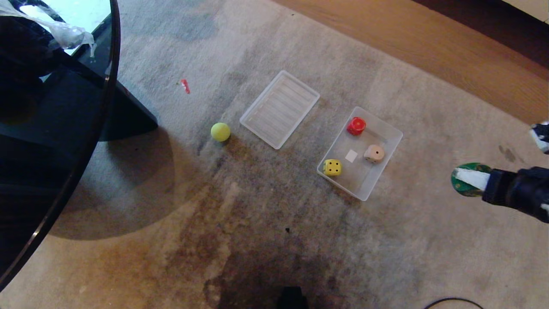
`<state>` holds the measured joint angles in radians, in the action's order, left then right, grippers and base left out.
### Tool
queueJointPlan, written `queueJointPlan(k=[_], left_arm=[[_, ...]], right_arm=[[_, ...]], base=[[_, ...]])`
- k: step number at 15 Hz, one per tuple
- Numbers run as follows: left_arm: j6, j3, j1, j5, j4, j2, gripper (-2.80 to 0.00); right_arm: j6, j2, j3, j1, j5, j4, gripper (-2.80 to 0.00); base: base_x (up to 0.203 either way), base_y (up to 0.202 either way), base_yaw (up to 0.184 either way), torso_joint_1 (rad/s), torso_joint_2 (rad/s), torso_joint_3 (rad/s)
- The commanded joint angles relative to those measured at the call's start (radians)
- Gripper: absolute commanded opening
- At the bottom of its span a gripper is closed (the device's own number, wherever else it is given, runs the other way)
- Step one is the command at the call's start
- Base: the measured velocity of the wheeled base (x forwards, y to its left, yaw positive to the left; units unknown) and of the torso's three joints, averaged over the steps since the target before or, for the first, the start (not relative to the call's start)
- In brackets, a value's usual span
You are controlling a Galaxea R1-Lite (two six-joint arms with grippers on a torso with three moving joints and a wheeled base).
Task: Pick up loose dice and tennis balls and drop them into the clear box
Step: Put the toys in the box
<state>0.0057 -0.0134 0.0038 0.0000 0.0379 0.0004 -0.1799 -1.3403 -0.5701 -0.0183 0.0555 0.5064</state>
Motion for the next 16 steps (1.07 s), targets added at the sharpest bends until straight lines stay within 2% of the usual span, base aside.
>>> queueJointPlan(k=[1,4,7,10,16], left_arm=[[0.0,0.0,0.001,0.0,0.0,0.0,-2.8],[0.0,0.0,0.001,0.0,0.0,0.0,-2.8],[0.0,0.0,0.001,0.0,0.0,0.0,-2.8],[0.0,0.0,0.001,0.0,0.0,0.0,-2.8],[0.0,0.0,0.001,0.0,0.0,0.0,-2.8]], right_arm=[[-0.033,-0.278,-0.06,-0.025,0.005,0.191,-2.8],[-0.058,-0.461,-0.116,-0.046,0.047,0.413,-2.8],[-0.064,-0.607,-0.161,-0.075,0.163,0.638,-2.8],[-0.065,-0.726,-0.227,-0.097,0.196,0.697,-2.8],[-0.063,-0.955,-0.378,-0.09,0.181,0.716,-2.8]], base=[[0.0,0.0,0.0,0.0,0.0,0.0],[0.0,0.0,0.0,0.0,0.0,0.0],[0.0,0.0,0.0,0.0,0.0,0.0],[0.0,0.0,0.0,0.0,0.0,0.0],[0.0,0.0,0.0,0.0,0.0,0.0]])
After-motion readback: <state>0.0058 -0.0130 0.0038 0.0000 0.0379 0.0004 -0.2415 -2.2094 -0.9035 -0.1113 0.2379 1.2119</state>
